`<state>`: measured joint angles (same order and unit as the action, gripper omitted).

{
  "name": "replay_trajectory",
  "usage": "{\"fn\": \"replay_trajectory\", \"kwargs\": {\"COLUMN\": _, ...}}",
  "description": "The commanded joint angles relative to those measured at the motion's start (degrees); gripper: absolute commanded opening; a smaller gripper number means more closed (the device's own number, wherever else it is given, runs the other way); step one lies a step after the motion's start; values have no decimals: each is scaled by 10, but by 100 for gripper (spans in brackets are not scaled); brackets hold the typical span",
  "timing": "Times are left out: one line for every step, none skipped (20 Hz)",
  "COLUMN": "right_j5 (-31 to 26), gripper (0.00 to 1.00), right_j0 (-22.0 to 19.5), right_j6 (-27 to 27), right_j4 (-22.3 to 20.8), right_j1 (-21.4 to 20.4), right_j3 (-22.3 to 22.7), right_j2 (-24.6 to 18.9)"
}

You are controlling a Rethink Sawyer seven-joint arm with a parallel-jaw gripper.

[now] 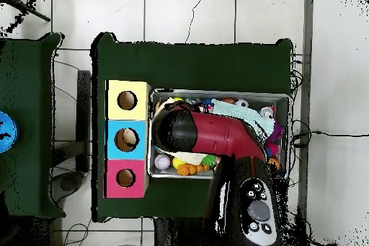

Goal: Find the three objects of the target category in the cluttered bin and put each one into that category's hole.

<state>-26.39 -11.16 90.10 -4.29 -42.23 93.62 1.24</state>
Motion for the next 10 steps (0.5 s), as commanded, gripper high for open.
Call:
{"fn": "replay_trajectory", "kwargs": {"right_j5": -35, "gripper": 100, "right_j0": -20, "right_j6": 32, "right_j4": -9, "right_j1": 69, "right_j3": -71, "right_j2": -37}}
{"fn": "replay_trajectory", "kwargs": {"right_j5": -38, "gripper": 100, "right_j0": -21, "right_j6": 29, "right_j4": -11, "right_j1": 74, "right_j3": -79, "right_j2": -37}}
{"fn": "replay_trajectory", "kwargs": {"right_j5": -43, "gripper": 100, "right_j0": -22, "right_j6": 27, "right_j4": -12, "right_j1": 80, "right_j3": -88, "right_j2": -36}}
{"fn": "replay_trajectory", "kwargs": {"right_j5": -41, "gripper": 100, "right_j0": -25, "right_j6": 23, "right_j4": -14, "right_j1": 87, "right_j3": -94, "right_j2": -37}}
{"fn": "replay_trajectory", "kwargs": {"right_j5": -39, "gripper": 100, "right_j0": -27, "right_j6": 18, "right_j4": -16, "right_j1": 93, "right_j3": -101, "right_j2": -39}}
{"fn": "replay_trajectory", "kwargs": {"right_j5": -36, "gripper": 100, "right_j0": -30, "right_j6": 16, "right_j4": -18, "right_j1": 97, "right_j3": -104, "right_j2": -39}}
{"fn": "replay_trajectory", "kwargs": {"right_j5": -35, "gripper": 100, "right_j0": -32, "right_j6": 13, "right_j4": -19, "right_j1": 99, "right_j3": -107, "right_j2": -40}}
{"fn": "replay_trajectory", "kwargs": {"right_j5": -34, "gripper": 100, "right_j0": -33, "right_j6": 11, "right_j4": -20, "right_j1": 102, "right_j3": -111, "right_j2": -41}}
{"fn": "replay_trajectory", "kwargs": {"right_j5": -31, "gripper": 100, "right_j0": -34, "right_j6": 11, "right_j4": -21, "right_j1": 103, "right_j3": -113, "right_j2": -41}}
{"fn": "replay_trajectory", "kwargs": {"right_j5": -28, "gripper": 100, "right_j0": -35, "right_j6": 11, "right_j4": -22, "right_j1": 104, "right_j3": -114, "right_j2": -41}}
